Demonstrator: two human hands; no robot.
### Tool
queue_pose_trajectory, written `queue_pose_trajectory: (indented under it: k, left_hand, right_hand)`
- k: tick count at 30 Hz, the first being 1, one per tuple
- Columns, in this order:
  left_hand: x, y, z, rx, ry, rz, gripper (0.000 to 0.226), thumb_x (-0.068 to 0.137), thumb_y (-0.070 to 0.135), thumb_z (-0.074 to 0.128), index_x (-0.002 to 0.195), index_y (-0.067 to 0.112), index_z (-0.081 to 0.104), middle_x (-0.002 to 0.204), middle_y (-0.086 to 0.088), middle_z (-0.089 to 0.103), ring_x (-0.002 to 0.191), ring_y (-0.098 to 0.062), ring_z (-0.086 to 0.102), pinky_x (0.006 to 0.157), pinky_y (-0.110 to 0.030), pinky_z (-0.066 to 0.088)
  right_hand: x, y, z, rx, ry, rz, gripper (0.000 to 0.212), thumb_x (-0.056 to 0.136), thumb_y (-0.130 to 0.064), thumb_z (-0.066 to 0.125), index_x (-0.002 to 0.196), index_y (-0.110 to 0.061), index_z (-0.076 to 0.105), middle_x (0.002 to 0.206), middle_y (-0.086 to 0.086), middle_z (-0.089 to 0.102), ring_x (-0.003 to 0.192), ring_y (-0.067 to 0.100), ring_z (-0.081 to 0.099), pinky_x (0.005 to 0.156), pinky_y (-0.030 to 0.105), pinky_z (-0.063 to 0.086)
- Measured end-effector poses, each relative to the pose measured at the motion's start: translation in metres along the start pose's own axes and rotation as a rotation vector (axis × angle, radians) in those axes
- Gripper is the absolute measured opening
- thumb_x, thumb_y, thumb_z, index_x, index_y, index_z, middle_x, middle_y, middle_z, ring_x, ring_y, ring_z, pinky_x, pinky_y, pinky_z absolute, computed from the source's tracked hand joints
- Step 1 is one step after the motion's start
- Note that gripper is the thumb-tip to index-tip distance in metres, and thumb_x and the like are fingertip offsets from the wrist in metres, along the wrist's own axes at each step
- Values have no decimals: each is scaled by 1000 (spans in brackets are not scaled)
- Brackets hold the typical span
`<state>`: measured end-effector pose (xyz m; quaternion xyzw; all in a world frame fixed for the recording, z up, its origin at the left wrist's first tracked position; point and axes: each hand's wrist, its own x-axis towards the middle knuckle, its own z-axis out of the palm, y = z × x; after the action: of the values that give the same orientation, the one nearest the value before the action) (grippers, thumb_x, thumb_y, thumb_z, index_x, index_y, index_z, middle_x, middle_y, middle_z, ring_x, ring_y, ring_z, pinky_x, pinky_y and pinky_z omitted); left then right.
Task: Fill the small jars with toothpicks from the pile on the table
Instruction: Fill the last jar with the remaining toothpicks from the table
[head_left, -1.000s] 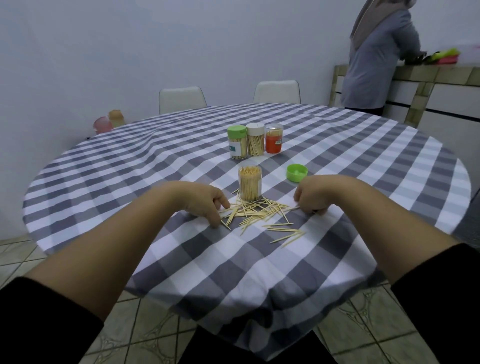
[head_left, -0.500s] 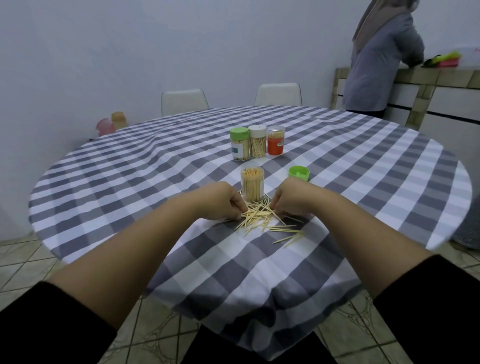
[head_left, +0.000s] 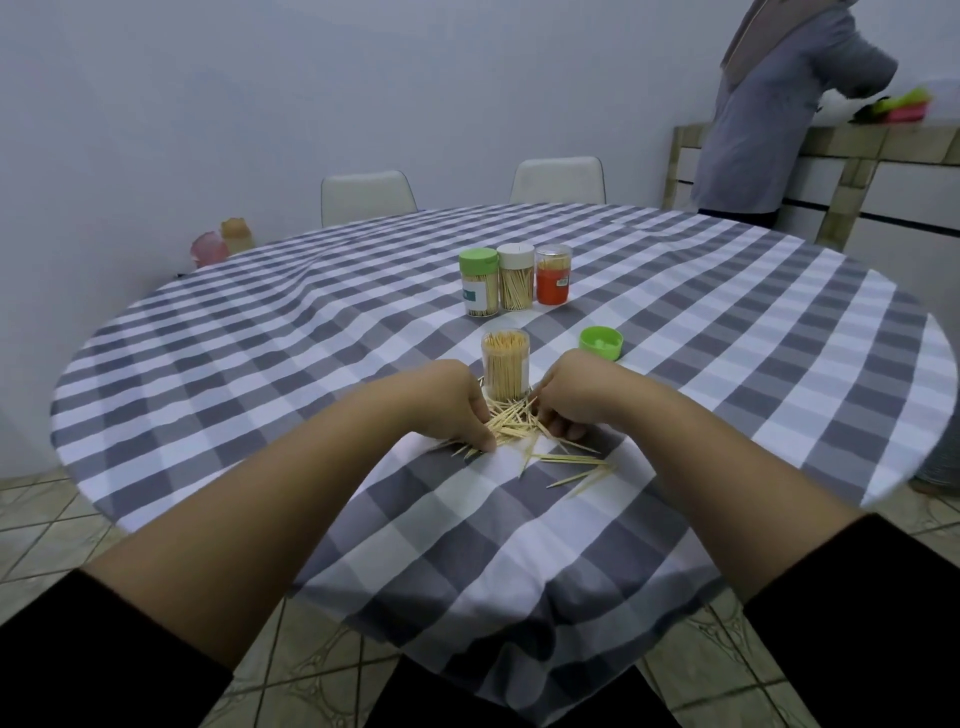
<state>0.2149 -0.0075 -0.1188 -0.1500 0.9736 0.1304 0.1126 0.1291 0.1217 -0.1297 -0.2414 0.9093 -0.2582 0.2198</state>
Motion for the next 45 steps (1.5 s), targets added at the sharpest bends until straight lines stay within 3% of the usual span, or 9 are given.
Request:
queue_pose_trajectory:
  k: [4,7,12,15,20,24,31,38,45]
  left_hand:
    - [2,1,2,28,58,34,34,86,29,68,116,15,68,108,-1,69,93,-16,60,86,-27,50]
    - [4,0,3,66,121,48,39,87,30,66,124,16,63,114,-1,66,91,-14,58,80,-23,48]
    - [3,-2,4,109,122,26,74,78,47,69,141,20,43,134,0,53,112,-17,53,93,-29,48]
    - [2,-1,5,179,134,70,76,78,50,69,143,24,40,141,1,47,123,-17,46,98,-31,42]
    - [4,3,7,204,47,121,63,88,44,58,144,26,37,133,-3,55,113,-19,53,96,-33,46]
    - [10,5,10,298,53,234,44,97,33,45,140,25,44,115,-5,63,92,-16,55,80,-27,46]
    - [19,4,30,677,220,293,57,95,14,48,147,17,24,118,-7,60,97,-26,61,81,-39,55]
    - [25,2,43,587,367,296,60,98,12,40,151,14,10,122,-9,54,102,-27,58,83,-40,53]
    - [25,-22,36,247,469,302,51,98,15,45,147,21,32,136,-5,51,116,-24,53,94,-28,42]
  right_hand:
    - [-4,-3,-1,149,-61,47,28,97,-3,41,113,9,61,76,15,60,59,21,54,54,25,48]
    - [2,1,-2,40,94,-49,31,90,-5,51,119,1,59,105,17,64,82,26,59,61,27,46]
    - [13,7,5,276,148,-206,86,83,-13,66,150,-20,14,151,7,31,126,25,46,99,36,45]
    - [16,6,11,388,92,-280,103,81,-12,71,151,-23,-3,156,6,21,136,22,35,95,24,35]
    - [25,10,20,506,196,-310,98,81,-11,71,152,-23,5,149,6,36,126,16,43,97,25,37]
    - [28,17,19,499,297,-287,92,83,-13,68,151,-26,8,142,3,43,118,17,50,97,31,43]
    - [31,19,21,492,329,-286,91,84,-14,68,151,-27,9,142,4,43,123,22,49,102,38,44]
    - [30,23,19,490,375,-254,92,84,-15,68,151,-26,6,146,5,38,129,22,44,104,37,40]
    - [31,23,18,474,365,-232,92,84,-16,69,151,-27,7,147,5,36,130,23,43,105,38,40]
